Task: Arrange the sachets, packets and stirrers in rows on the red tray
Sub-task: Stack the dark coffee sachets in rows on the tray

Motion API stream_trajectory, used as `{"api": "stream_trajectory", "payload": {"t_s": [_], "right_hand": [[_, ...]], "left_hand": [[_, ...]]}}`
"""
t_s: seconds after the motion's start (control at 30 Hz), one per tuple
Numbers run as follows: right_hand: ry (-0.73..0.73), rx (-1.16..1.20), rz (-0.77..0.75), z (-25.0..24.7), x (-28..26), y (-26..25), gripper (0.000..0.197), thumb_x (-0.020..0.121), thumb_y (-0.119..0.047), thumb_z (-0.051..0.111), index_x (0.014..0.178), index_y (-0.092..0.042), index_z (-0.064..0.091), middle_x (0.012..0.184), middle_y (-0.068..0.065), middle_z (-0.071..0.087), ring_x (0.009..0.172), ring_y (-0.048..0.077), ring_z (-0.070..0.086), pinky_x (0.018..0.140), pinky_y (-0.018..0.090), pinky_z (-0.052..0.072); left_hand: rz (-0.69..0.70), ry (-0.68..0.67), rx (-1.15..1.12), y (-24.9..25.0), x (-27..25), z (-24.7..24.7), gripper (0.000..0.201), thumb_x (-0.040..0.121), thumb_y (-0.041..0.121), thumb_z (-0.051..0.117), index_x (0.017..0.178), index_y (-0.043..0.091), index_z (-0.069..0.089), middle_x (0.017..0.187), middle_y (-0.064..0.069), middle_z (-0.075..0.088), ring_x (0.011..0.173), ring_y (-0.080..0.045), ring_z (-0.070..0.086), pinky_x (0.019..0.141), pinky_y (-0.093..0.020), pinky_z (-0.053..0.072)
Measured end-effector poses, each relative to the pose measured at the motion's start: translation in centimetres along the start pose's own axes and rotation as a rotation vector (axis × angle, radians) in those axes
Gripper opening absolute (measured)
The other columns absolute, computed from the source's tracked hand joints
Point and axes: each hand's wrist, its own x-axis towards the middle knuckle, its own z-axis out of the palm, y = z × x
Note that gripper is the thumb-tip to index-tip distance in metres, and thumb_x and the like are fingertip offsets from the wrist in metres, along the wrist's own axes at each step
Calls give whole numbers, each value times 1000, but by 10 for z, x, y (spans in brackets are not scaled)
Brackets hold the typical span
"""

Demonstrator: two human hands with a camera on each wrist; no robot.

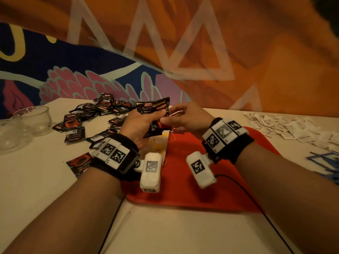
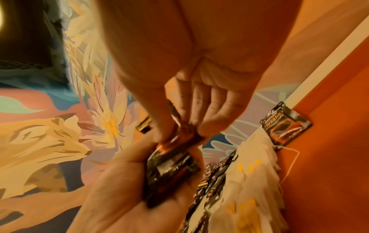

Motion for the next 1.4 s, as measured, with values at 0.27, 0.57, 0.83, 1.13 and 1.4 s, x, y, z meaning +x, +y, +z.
{"api": "stream_trajectory", "payload": {"t_s": [0.27,0.57,0.83,1.13,1.4], "right_hand": [[150,-267,-150,0,-5,6,17,72,-20,87,79,-23,73,77,-4,75,74,13,71,74,36,58],[124,-326,-147,-2,-7,7,14,69,-23,89,78,-22,77,77,-2,75,79,20,71,78,40,57],[71,-353,-104,-4,-2,5,11,74,-26,85,70,-29,75,67,-7,72,64,7,62,68,30,51],[251,-418,241,-75,32,32,6,87,-8,71,89,-10,65,89,11,65,70,17,59,59,25,49],[246,-803,493,-86,61,67,47,78,-41,80,109,-8,70,107,10,71,103,27,66,87,36,54]], "left_hand": [[16,27,-69,8,-1,-2,25,90,16,70,109,1,67,103,-19,70,98,-37,69,93,-51,52],[49,58,-45,10,-3,0,25,89,9,70,113,3,63,104,-18,70,100,-38,70,88,-50,58],[24,147,-103,8,4,-3,34,91,15,70,119,0,60,107,-18,72,95,-34,73,80,-49,60],[-32,200,-142,5,13,-13,13,97,19,63,90,8,65,77,-3,65,58,-9,59,57,-25,49],[-29,159,-177,4,16,-14,9,97,16,61,101,8,62,77,-1,64,60,-9,59,54,-24,48]]}}
